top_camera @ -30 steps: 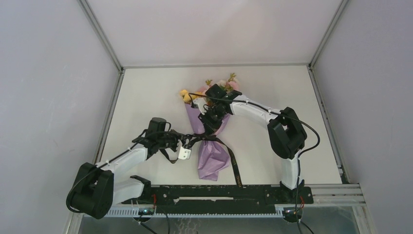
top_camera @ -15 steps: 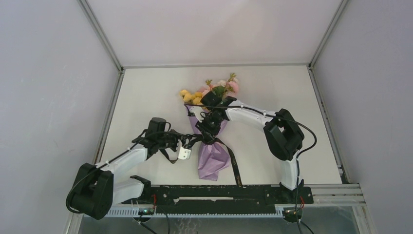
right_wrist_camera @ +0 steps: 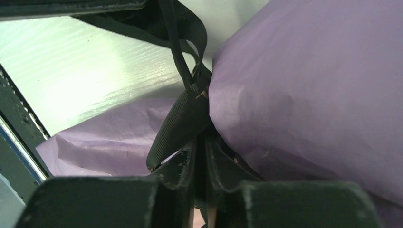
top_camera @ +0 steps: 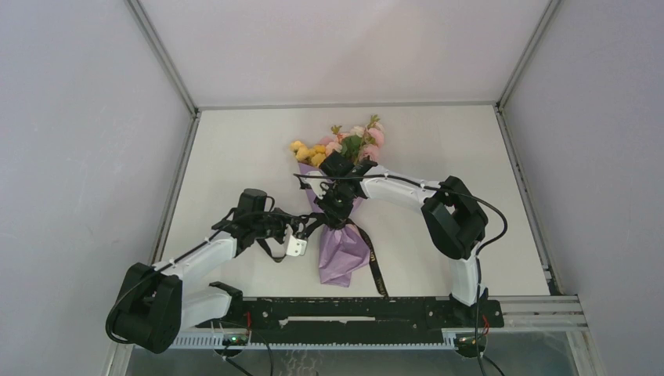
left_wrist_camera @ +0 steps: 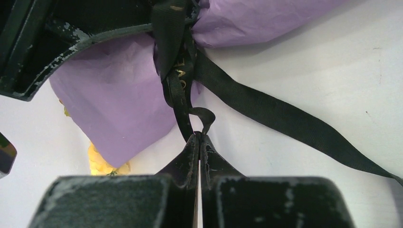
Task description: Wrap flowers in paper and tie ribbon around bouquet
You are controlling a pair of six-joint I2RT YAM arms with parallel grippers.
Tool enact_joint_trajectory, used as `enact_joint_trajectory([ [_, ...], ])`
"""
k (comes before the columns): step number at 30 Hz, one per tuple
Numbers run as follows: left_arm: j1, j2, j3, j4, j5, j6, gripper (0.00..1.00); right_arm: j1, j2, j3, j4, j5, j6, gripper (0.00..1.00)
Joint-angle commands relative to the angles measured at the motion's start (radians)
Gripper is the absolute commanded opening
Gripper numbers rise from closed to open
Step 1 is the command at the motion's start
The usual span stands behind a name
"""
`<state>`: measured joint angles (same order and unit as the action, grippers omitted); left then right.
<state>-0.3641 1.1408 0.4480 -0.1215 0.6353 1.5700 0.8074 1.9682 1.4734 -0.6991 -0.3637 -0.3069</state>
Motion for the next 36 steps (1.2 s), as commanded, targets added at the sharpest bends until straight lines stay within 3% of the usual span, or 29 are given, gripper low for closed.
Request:
enact_joint_trajectory([
  [1,0.002,-0.024,-0.007,0.002,0.034,-0.014,0.0,-0.005,-0.049,0.0,0.029,0.048,-0.008,0.11],
  [6,0.002,-0.023,-0.005,0.0,0.036,-0.013,0.0,-0.002,-0.095,0.023,0.004,0.05,0.0,0.02],
  [19,-0.001,-0.021,0.012,0.001,0.045,-0.009,0.0,-0.029,-0.158,0.016,0.011,0.019,0.04,0.11],
  [23,-0.003,-0.024,0.011,0.001,0.041,-0.01,0.0,-0.033,-0.15,0.012,0.013,0.017,0.041,0.0],
  [26,-0.003,-0.025,0.011,0.001,0.04,-0.01,0.0,-0.044,-0.158,0.01,0.012,-0.002,0.042,0.0],
  [31,-0.002,-0.02,0.012,0.002,0.041,-0.006,0.0,-0.04,-0.148,0.006,-0.001,-0.086,-0.005,0.22],
  [36,-0.006,-0.016,0.008,0.009,0.041,-0.001,0.0,-0.023,-0.076,0.033,-0.006,-0.102,-0.016,0.29],
])
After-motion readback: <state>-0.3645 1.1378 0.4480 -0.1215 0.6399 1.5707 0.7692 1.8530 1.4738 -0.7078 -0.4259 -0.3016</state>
